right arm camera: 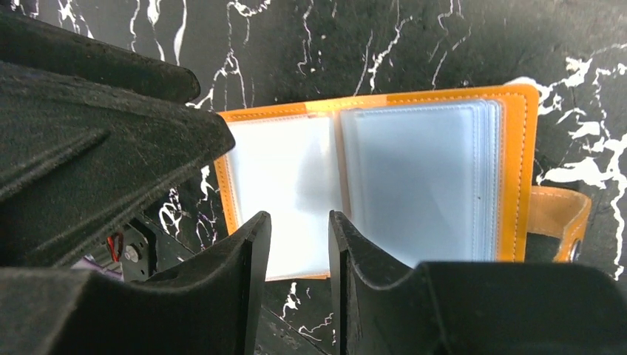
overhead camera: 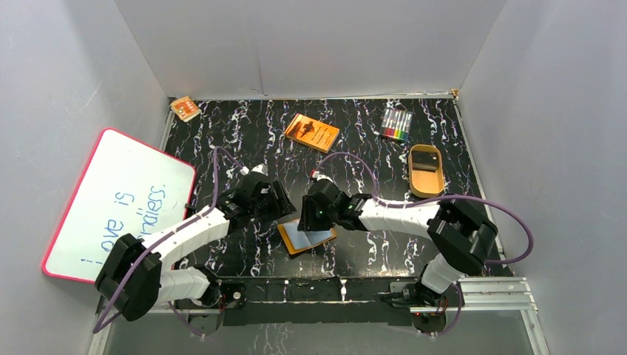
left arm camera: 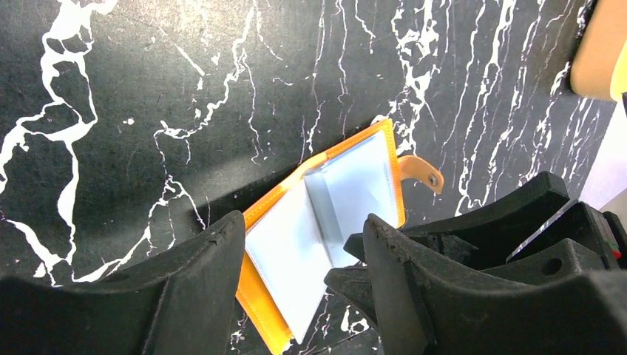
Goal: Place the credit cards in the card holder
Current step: Turn over the card slot in the card holder, then move the storage box to the center of the board.
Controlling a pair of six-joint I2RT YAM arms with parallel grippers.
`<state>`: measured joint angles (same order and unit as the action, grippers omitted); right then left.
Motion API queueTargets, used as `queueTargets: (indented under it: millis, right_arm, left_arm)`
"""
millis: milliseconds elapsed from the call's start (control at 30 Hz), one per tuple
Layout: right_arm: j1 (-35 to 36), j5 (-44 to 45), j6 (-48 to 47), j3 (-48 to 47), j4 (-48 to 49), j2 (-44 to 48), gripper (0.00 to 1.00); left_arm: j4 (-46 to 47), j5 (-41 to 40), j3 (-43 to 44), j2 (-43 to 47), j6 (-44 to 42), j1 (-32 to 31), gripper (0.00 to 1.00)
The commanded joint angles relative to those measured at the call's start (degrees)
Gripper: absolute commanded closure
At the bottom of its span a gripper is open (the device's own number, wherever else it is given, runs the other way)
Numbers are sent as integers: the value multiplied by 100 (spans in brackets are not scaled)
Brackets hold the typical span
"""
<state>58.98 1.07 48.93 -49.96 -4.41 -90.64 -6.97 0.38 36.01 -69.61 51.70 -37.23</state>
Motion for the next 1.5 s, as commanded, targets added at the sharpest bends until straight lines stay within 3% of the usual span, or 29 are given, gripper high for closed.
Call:
queueTargets:
  millis: [0,267,467,567,700,900,1467]
  right_arm:
    - [-15,180,-202,-329,-212,199,56]
    - [-335,523,-767,-508,-905,919,52]
    - [-1877,315,-1465,-391,-1579,2181,45]
    - [-2649,601,-1683,-472,-1952,2653,36]
    - [-3644,1142,-1777,-458,-1974,2929,34]
    - [-4866,1265,-2140,-447,-1394,2202,30]
    - [-5437,1319,-3127,-1275,-1402,-30,36]
  left_arm:
    - [-301,-76,264,218,-143,-1,41]
    - [-966,-361,363,798,-108,-1,31]
    - [-1363,-573,-17,1542,370,3,23]
    - [-1356,-659,-227,1810,451,3,22]
    - [-1295,-731,-384,1955,455,9,22]
    - [-1266,-592,-343,1771,296,4,23]
    - [-1315,-399,-432,2022,162,9,24]
